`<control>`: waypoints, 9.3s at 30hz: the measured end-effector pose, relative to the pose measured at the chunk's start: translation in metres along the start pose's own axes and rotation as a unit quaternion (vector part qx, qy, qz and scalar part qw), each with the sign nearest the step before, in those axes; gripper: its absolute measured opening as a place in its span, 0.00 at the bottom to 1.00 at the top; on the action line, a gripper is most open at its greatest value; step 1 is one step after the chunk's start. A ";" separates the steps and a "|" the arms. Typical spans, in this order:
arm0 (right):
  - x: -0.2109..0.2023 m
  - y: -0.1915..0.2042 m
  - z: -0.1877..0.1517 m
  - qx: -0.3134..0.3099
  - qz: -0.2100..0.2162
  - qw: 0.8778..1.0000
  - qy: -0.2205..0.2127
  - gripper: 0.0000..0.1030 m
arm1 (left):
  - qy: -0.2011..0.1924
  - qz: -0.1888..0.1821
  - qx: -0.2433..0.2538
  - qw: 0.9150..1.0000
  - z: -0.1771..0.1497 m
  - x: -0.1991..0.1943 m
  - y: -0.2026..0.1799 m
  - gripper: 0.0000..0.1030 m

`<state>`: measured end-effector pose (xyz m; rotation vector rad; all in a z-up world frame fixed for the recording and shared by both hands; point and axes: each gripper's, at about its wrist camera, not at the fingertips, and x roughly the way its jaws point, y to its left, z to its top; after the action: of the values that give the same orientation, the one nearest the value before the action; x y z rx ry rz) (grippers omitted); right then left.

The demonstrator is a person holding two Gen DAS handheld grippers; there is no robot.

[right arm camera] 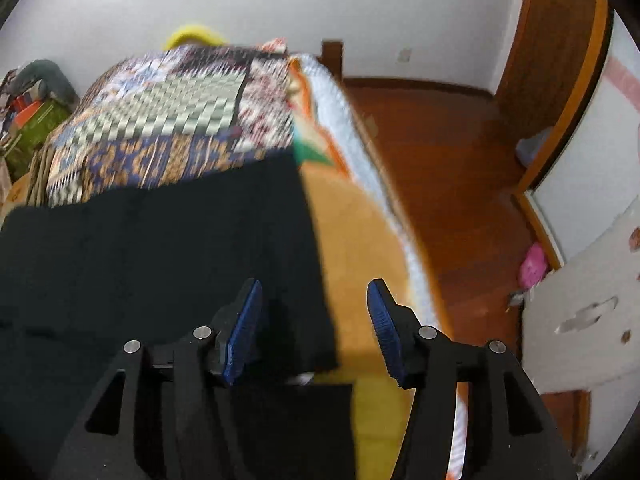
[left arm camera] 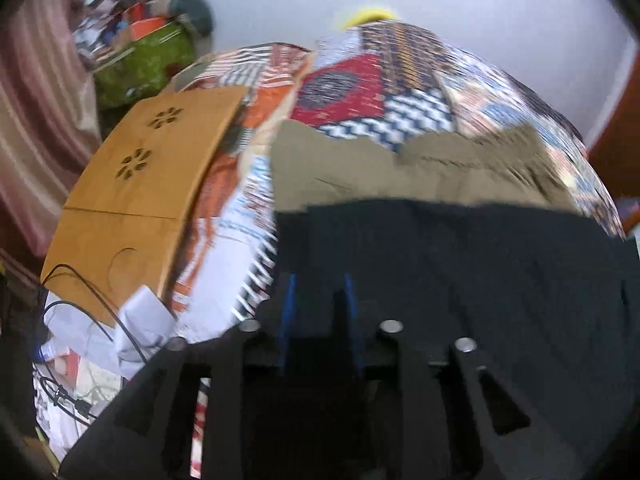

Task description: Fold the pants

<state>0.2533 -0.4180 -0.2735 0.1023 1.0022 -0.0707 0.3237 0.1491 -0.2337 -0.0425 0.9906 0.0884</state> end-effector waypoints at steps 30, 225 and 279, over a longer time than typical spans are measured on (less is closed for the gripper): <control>-0.001 0.210 0.096 -0.151 0.183 0.969 -0.074 0.68 | 0.018 0.017 -0.003 1.000 0.028 0.042 0.026 0.66; -0.126 0.222 -0.093 -0.218 0.241 0.945 -0.031 0.33 | -0.060 -0.007 -0.027 0.998 -0.121 -0.148 0.042 0.26; -0.057 0.172 0.036 -0.165 0.121 0.975 -0.086 0.06 | -0.106 -0.067 0.041 0.991 -0.055 -0.131 -0.068 0.59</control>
<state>0.2711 -0.2513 -0.1966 -0.0861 0.8095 0.3056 0.2129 0.0699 -0.1548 -0.0231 0.7756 -0.0709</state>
